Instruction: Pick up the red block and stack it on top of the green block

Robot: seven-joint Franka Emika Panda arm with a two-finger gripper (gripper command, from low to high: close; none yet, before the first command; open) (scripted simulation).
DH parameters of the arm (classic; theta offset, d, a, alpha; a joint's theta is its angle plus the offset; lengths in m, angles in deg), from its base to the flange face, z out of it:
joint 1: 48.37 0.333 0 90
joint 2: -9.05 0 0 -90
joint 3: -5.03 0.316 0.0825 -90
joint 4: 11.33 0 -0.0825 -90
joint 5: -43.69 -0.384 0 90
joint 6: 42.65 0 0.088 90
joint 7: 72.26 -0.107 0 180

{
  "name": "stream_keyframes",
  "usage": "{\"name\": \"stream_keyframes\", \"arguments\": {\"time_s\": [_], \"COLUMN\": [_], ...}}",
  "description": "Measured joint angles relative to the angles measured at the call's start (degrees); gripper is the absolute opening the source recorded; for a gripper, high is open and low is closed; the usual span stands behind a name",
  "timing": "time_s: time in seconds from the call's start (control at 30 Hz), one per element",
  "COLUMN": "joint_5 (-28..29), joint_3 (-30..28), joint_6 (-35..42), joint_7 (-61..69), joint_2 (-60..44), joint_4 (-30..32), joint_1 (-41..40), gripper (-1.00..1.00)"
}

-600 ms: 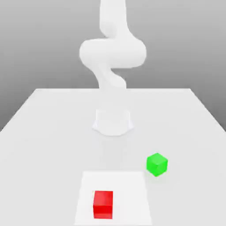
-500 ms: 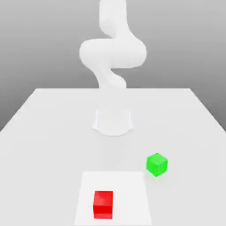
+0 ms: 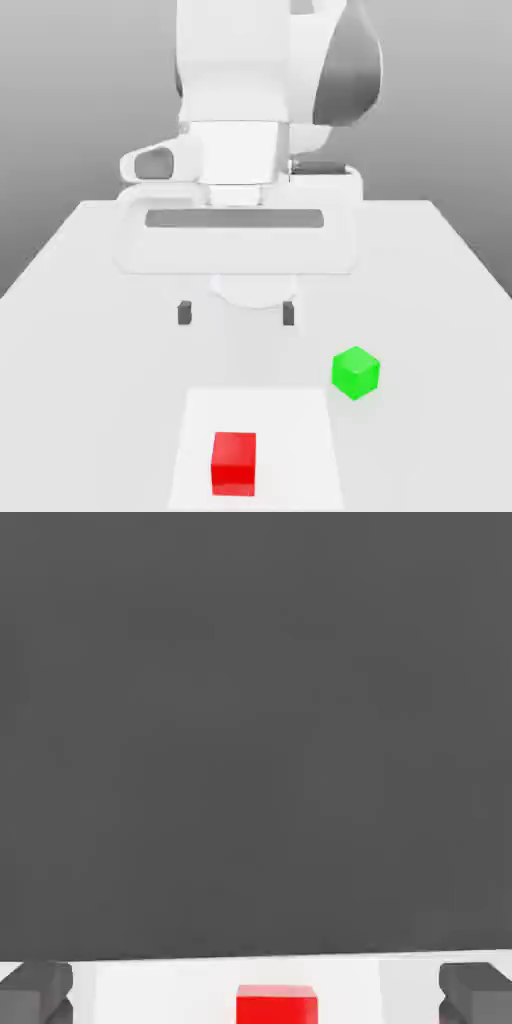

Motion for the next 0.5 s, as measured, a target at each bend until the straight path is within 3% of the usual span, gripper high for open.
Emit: {"name": "stream_keyframes", "arguments": {"time_s": [0.33, 0.37, 0.5], "joint_5": [-0.6, -0.7, -0.7], "joint_3": [0.2, 0.4, 0.4], "joint_6": [-12.3, -13.8, -13.8], "joint_7": [0.9, 1.0, 0.9], "joint_2": [-20.8, -22.5, -22.5], "joint_4": [1.8, 1.5, 1.5], "joint_1": [-0.7, -0.8, -0.9], "gripper": [0.0, -1.0, -1.0]}}
